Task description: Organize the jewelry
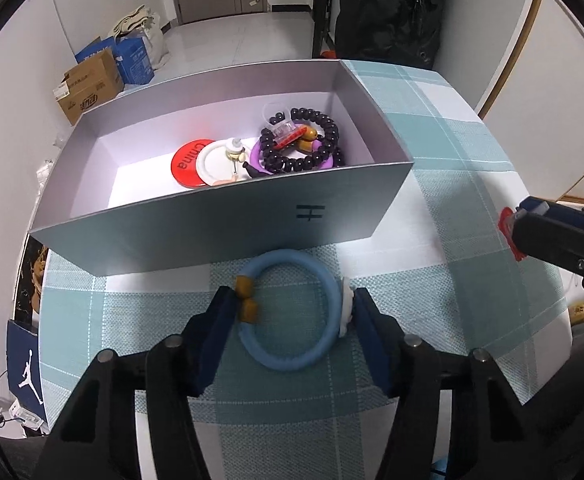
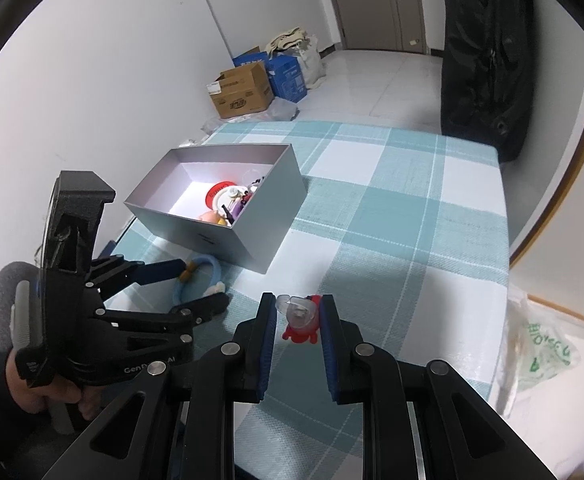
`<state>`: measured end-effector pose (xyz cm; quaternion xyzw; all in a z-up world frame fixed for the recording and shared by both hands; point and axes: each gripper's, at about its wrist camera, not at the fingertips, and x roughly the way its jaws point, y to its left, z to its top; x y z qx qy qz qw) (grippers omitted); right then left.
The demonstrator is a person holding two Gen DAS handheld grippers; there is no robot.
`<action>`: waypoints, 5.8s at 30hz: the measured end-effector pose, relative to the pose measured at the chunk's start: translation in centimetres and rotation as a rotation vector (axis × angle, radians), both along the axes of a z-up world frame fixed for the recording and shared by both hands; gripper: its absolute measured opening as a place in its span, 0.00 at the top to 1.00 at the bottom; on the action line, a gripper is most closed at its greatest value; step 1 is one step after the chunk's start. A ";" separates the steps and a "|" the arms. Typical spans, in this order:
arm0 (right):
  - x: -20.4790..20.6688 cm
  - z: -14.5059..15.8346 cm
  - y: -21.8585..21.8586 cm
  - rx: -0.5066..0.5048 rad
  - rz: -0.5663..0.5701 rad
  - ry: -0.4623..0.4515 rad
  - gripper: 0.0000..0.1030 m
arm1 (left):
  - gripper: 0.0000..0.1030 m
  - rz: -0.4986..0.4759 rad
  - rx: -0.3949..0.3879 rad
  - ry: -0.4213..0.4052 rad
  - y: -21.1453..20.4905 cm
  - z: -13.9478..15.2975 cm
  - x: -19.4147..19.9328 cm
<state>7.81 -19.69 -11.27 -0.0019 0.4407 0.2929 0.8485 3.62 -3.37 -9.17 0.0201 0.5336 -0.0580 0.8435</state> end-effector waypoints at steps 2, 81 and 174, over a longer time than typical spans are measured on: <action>-0.1 0.1 0.1 -0.010 -0.002 -0.012 0.80 | 0.47 -0.003 -0.016 0.004 0.1 0.1 -0.1; 8.6 2.7 8.1 0.237 0.008 0.049 0.32 | 0.41 0.177 -0.271 -0.127 7.9 5.8 5.2; -2.5 5.5 3.8 0.204 0.029 -0.309 0.00 | 0.26 0.232 -0.044 -0.441 5.4 9.4 -3.6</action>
